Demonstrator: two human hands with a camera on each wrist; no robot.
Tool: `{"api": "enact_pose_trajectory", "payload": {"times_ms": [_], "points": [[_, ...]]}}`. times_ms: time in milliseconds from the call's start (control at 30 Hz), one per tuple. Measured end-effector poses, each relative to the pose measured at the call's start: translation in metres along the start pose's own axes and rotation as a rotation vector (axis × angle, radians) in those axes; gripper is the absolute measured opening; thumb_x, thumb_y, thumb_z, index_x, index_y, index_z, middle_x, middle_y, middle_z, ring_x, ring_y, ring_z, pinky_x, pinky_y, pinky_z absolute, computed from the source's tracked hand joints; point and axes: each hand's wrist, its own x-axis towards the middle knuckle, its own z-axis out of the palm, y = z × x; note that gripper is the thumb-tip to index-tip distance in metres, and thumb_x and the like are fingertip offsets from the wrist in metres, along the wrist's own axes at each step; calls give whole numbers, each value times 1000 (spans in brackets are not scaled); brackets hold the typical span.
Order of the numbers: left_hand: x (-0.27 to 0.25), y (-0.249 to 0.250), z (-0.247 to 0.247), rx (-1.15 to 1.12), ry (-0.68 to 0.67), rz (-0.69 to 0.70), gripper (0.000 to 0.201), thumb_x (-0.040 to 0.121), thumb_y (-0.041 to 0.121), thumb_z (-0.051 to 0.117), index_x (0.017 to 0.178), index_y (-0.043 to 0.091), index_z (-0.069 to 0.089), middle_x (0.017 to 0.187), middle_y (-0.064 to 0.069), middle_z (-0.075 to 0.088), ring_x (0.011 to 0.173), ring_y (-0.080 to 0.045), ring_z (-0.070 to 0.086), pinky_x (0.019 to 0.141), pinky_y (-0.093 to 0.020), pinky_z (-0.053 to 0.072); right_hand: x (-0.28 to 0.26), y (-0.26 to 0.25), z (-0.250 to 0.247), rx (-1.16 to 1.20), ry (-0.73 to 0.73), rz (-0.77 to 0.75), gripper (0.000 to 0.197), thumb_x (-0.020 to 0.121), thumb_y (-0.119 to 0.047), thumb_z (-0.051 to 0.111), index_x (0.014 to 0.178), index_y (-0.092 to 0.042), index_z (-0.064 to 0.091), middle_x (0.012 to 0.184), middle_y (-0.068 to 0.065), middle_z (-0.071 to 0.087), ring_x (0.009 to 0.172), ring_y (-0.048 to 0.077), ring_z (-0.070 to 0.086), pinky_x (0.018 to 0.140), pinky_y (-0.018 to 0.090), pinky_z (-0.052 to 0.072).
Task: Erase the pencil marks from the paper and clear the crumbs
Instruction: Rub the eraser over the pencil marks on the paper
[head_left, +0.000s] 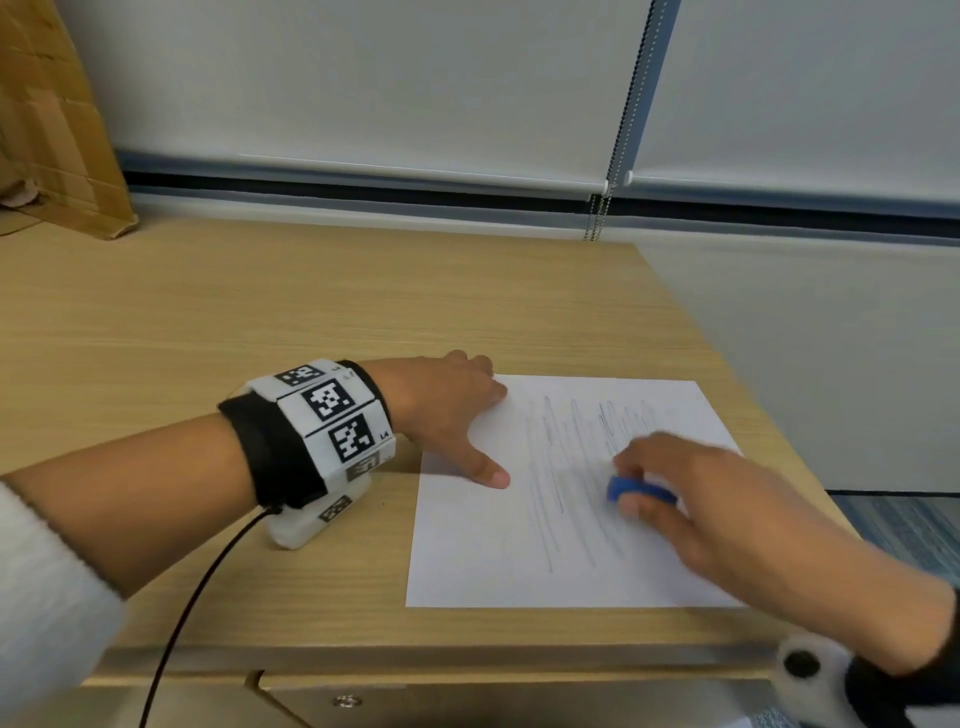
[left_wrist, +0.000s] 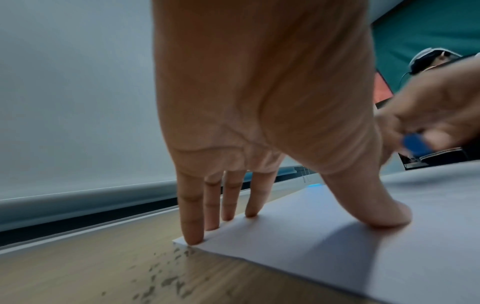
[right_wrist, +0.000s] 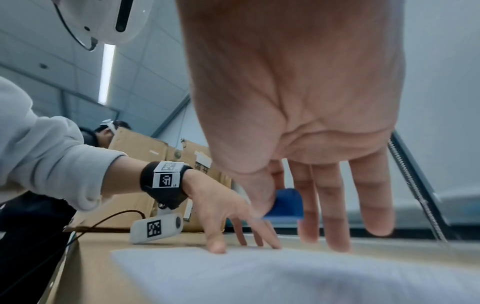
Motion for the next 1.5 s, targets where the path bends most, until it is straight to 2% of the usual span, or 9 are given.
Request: {"api": "enact_pose_trajectory", "payload": {"times_ms": [133, 267, 500, 767, 933, 1100, 1200, 1367, 1500], "points": [[4, -2, -1, 13, -2, -25, 104, 66, 79, 61, 143, 14, 36, 142, 1, 30, 123, -19, 33, 96, -44, 45, 46, -1, -33, 49, 157, -162, 6, 89, -32, 57, 91, -30, 62, 78, -14, 63, 72, 6, 58, 68, 32, 50], [6, -3, 0, 13, -6, -43, 103, 62, 81, 63, 136, 13, 42, 135, 0, 33, 118, -18, 33, 94, -44, 46, 107, 0, -30, -27, 18, -206, 7, 91, -21, 60, 93, -17, 66, 79, -8, 61, 73, 12, 56, 66, 28, 47], [9, -4, 3, 14, 1, -31, 101, 65, 80, 61, 140, 15, 38, 132, 2, 34, 115, -16, 30, 94, -43, 46, 156, -11, -7, -203, -145, -271, 19, 95, -37, 50, 89, -19, 55, 70, -7, 49, 61, 10, 46, 54, 30, 36], [11, -6, 5, 20, -18, -11, 102, 67, 79, 61, 144, 17, 35, 131, 2, 33, 115, -17, 28, 96, -43, 45, 157, -12, -7, -201, -203, -413, 18, 92, -31, 55, 77, -21, 50, 64, -6, 51, 55, 13, 45, 51, 28, 35], [11, -7, 6, 29, -28, -21, 110, 68, 80, 57, 149, 11, 26, 144, 3, 30, 123, -20, 27, 100, -44, 43, 169, -4, -8, -186, -134, -347, 27, 91, -33, 56, 68, -26, 44, 64, -7, 49, 59, 16, 47, 53, 30, 36], [9, -6, 7, 7, -58, -24, 112, 72, 78, 56, 154, 17, 12, 160, 8, 12, 136, -25, 17, 103, -43, 37, 160, -8, -7, -106, -247, -455, 19, 91, -28, 59, 77, -15, 54, 64, -6, 51, 54, 10, 42, 52, 23, 35], [9, -4, 6, 22, -98, -44, 115, 73, 78, 54, 155, 16, 2, 162, 8, -2, 142, -25, 9, 110, -46, 33, 166, -5, -9, -122, -183, -410, 20, 92, -30, 57, 76, -18, 52, 64, -7, 51, 56, 11, 45, 54, 27, 36], [8, -4, 6, -10, -96, -37, 112, 73, 77, 56, 155, 21, 4, 162, 11, 0, 140, -24, 12, 107, -45, 36, 156, -6, -4, -156, -204, -458, 19, 92, -29, 57, 76, -19, 50, 62, -8, 50, 53, 9, 43, 51, 24, 33], [6, -3, 4, -14, -128, -64, 115, 75, 76, 56, 155, 19, -4, 162, 7, -8, 146, -23, 1, 113, -47, 29, 161, -2, -10, -187, -162, -391, 19, 92, -33, 55, 79, -20, 52, 66, -8, 52, 60, 14, 47, 53, 27, 34]]}}
